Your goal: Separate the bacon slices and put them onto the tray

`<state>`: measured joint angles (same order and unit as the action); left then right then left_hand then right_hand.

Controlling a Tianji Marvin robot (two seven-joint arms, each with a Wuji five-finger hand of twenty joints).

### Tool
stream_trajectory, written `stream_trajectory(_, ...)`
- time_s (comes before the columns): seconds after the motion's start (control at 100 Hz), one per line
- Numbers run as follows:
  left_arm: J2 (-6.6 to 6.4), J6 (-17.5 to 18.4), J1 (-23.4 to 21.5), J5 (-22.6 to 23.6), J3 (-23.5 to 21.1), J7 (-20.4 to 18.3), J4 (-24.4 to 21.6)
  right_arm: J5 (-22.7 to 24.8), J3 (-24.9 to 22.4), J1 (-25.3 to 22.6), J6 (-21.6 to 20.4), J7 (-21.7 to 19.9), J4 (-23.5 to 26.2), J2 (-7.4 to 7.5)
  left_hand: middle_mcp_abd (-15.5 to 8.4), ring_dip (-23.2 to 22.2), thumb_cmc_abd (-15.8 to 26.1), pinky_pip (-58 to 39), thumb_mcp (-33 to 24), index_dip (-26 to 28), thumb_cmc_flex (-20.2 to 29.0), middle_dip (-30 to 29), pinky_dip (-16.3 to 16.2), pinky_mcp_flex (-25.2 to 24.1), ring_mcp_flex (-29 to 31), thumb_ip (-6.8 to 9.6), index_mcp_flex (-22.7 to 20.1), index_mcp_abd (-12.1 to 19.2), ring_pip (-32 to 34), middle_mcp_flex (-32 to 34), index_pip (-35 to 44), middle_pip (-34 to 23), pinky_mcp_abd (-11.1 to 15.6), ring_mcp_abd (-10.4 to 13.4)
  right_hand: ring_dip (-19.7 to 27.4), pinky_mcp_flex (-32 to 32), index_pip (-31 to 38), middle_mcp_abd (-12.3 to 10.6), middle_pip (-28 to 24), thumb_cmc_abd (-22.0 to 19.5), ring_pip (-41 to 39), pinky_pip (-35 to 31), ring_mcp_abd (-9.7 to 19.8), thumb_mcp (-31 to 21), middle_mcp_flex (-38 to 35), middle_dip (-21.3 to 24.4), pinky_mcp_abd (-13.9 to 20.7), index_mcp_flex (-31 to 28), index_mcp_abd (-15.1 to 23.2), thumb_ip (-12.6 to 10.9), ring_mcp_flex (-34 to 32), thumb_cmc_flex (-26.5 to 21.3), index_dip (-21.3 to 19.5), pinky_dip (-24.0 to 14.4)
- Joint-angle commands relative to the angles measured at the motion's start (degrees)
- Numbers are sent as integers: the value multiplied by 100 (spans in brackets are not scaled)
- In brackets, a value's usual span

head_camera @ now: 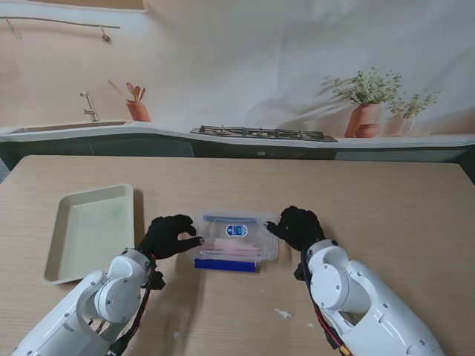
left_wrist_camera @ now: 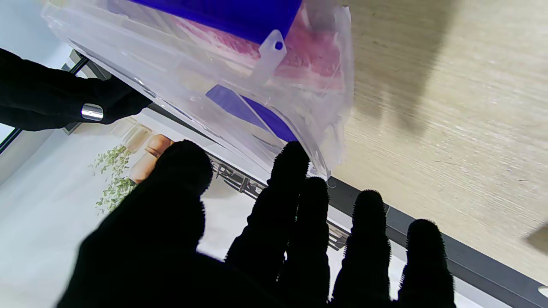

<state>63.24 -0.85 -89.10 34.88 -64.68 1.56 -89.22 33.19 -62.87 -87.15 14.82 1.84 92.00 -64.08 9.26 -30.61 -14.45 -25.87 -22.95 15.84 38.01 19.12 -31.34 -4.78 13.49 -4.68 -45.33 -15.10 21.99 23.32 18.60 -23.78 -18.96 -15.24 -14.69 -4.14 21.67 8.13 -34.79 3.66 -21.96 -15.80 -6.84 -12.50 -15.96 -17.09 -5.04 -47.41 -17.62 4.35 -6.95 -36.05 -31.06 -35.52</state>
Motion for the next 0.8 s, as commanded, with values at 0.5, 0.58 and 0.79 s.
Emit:
stream_trajectory(0.5, 4, -40, 80, 35, 81, -151, 51, 261, -43, -103, 715, 283, -22, -110, 4, 38, -84, 245, -138, 52, 56, -53, -112, -88, -106, 209, 6, 347, -48, -108, 141, 46, -40, 78, -784, 712, -360, 819, -931, 279, -1572, -682, -848, 174, -400, -431, -413, 940, -97, -110, -570, 407, -215, -464)
stream_trajectory(0.58, 0, -45, 84, 40, 84, -167, 52, 110, -11, -53, 855, 264, -68, -133, -10, 38, -93, 248, -148, 50, 57, -53, -112, -87, -104, 210, 15, 348, -47, -117, 145, 47, -37, 82, -841, 805, -381, 922, -980, 343, -1702, -750, -931, 230, -431, -444, -460, 960, -178, -104, -645, 500, -214, -513)
stream_trajectory(0.79, -1, -31, 85, 39, 83, -171, 61, -829, -40, 17, 1259, 143, -37, -244, -4, 39, -124, 255, -183, 48, 60, -52, -110, -86, -105, 211, 24, 345, -47, -118, 166, 43, -45, 81, -945, 878, -354, 1022, -1089, 482, -1929, -882, -1004, 294, -438, -478, -528, 984, -230, -109, -697, 659, -250, -651)
